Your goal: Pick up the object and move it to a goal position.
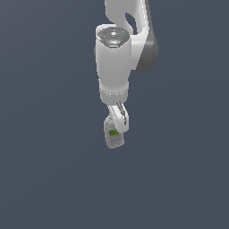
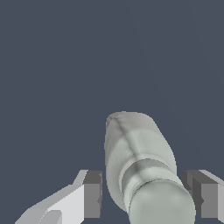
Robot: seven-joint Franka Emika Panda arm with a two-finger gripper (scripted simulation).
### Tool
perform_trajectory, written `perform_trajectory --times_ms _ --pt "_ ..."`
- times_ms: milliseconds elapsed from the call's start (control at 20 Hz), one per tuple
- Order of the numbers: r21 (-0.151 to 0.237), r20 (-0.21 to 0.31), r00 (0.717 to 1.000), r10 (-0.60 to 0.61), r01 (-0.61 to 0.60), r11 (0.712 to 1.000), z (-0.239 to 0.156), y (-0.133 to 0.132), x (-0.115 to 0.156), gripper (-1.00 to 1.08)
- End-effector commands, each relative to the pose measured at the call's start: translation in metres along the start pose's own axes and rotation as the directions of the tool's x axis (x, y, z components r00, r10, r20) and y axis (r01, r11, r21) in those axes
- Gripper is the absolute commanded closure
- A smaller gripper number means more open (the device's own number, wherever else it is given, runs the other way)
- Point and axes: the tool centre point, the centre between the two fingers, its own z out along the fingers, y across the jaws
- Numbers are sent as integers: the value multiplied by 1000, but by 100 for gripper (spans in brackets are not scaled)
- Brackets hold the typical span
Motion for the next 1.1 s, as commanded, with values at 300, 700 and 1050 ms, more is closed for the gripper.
perform_trajectory --times_ms 300,700,1050 --pt "0 0 1000 0 0 1000 -1 -2 -3 108" --pt "0 0 1000 0 0 1000 -17 -26 -35 108" --pt "-1 1 1000 1 -1 1000 -39 -60 -79 108"
